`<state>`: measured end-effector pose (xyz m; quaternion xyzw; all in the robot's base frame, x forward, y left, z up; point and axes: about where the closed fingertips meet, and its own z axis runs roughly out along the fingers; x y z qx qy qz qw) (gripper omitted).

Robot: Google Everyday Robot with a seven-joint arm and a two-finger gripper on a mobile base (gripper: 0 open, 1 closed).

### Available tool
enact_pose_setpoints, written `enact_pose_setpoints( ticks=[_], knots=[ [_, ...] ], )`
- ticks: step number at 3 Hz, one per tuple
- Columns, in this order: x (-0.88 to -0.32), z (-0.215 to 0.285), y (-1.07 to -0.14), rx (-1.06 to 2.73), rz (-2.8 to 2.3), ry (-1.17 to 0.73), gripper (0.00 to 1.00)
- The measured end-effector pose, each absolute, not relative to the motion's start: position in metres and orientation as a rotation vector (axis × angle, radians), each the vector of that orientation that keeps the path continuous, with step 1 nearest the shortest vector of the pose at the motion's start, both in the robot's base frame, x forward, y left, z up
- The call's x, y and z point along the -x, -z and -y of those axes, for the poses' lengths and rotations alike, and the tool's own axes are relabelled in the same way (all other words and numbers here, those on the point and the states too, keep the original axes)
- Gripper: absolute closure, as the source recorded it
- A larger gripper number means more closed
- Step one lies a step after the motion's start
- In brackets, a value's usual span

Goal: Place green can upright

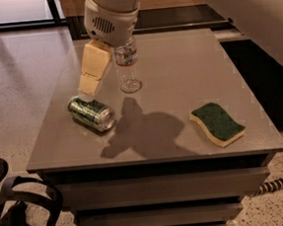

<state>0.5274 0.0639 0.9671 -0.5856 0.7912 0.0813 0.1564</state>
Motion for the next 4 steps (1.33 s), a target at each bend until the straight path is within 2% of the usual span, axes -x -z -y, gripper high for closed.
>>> enact_pose_setpoints(
  ticks=[1,4],
  knots=[
    [-0.546,-0.083,-0.951,1.710,-2.284,-0.220,0.00],
    [-0.532,-0.116,-0.902,1.576,-2.526,-0.077,0.00]
  ],
)
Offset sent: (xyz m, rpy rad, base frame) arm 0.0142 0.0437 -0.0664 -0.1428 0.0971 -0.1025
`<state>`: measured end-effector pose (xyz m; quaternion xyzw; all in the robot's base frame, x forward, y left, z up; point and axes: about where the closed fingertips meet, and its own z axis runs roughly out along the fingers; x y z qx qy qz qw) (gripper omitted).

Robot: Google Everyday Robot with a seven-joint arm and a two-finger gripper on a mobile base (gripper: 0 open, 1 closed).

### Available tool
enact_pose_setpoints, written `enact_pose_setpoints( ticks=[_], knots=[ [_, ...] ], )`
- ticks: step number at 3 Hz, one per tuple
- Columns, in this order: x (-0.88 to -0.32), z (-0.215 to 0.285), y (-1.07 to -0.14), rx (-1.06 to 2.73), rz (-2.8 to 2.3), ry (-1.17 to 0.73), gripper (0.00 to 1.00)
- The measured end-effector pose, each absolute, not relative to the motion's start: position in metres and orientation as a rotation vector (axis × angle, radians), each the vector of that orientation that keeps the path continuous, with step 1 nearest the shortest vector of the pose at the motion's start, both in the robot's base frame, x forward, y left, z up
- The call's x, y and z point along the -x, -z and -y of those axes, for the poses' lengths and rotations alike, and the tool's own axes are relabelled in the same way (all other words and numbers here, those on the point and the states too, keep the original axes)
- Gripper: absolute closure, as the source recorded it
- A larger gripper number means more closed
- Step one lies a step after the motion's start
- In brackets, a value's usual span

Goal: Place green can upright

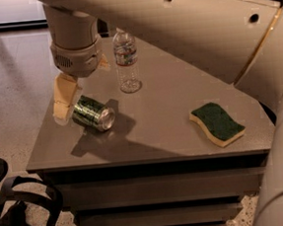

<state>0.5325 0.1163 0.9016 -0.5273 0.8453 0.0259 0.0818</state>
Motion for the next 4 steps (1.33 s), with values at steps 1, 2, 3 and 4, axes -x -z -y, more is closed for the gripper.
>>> enact_pose_setpoints(
  ticks=[1,2,3,4],
  knots=[
    [-0.532,-0.129,-0.889,1.564,-2.572,-0.056,0.00],
    [-0.539,-0.136,-0.870,1.550,-2.630,-0.069,0.00],
    [-0.548,-0.128,-0.851,1.477,-2.718,-0.075,0.00],
    [-0.550,-0.118,-0.847,1.406,-2.772,-0.052,0.00]
  ],
)
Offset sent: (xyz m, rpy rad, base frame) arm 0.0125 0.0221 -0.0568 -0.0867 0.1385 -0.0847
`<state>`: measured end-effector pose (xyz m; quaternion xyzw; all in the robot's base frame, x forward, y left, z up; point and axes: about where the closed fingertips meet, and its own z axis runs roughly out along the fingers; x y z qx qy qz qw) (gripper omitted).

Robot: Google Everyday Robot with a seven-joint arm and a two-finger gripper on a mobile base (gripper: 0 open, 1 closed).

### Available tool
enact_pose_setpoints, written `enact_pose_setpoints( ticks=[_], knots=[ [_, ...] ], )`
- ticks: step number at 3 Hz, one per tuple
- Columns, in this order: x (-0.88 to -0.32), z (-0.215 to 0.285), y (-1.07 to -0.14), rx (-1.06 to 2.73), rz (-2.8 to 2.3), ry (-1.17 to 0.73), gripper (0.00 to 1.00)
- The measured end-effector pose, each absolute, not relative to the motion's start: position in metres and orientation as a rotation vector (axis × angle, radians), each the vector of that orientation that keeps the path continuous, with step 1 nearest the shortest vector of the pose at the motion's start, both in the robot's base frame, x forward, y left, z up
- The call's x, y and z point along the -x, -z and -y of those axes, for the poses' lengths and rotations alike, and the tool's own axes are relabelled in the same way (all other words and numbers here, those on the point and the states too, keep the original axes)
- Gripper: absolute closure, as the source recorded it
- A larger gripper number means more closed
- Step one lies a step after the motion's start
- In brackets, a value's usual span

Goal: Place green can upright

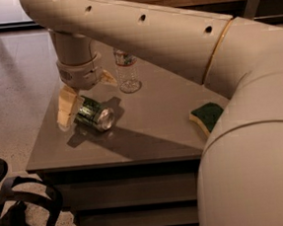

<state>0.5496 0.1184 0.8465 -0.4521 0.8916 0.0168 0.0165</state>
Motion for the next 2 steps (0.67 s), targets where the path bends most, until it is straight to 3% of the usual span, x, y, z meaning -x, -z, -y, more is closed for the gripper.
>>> enact_pose_setpoints(
  ticks=[2],
  knots=[
    [-0.5463,-0.1233,-0.8376,1.362,-2.798,-0.051,0.02]
  ],
)
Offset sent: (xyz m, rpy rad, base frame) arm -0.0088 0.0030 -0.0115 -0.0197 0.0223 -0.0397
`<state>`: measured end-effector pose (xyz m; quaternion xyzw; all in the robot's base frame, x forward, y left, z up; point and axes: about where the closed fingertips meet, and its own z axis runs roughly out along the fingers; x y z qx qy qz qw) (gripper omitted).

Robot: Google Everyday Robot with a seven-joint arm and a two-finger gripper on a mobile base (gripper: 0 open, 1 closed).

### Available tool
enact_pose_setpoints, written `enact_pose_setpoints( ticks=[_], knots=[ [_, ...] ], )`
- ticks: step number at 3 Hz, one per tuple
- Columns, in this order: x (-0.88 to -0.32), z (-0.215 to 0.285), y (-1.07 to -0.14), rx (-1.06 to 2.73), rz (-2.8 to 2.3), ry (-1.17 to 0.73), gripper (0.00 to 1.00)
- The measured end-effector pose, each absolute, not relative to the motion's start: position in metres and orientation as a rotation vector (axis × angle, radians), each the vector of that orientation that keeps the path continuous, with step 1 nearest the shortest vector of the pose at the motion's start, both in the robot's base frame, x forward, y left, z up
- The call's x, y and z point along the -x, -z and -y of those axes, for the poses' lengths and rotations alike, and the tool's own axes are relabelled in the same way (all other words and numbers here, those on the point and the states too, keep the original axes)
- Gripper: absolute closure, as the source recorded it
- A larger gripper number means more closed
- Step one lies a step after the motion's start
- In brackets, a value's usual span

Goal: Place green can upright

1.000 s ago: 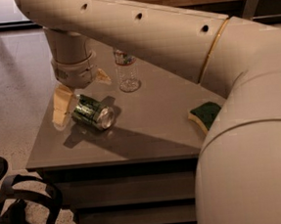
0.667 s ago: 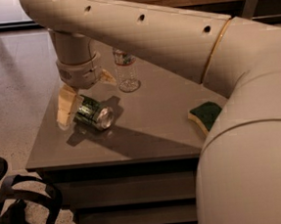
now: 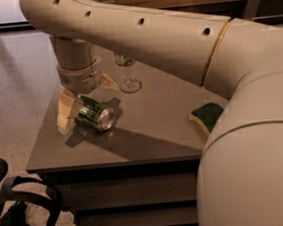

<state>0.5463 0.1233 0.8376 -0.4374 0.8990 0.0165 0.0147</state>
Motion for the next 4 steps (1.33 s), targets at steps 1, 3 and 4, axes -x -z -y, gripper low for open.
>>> enact_pose_setpoints(
  ticks=[1,3,4],
  knots=[
    [-0.5457,-0.1322,-0.8324,1.370,-2.788,-0.062,0.41],
    [-0.5471,-0.1356,-0.8310,1.369,-2.778,-0.071,0.88],
    [-0.5477,-0.1373,-0.8303,1.369,-2.773,-0.075,1.00]
  ],
)
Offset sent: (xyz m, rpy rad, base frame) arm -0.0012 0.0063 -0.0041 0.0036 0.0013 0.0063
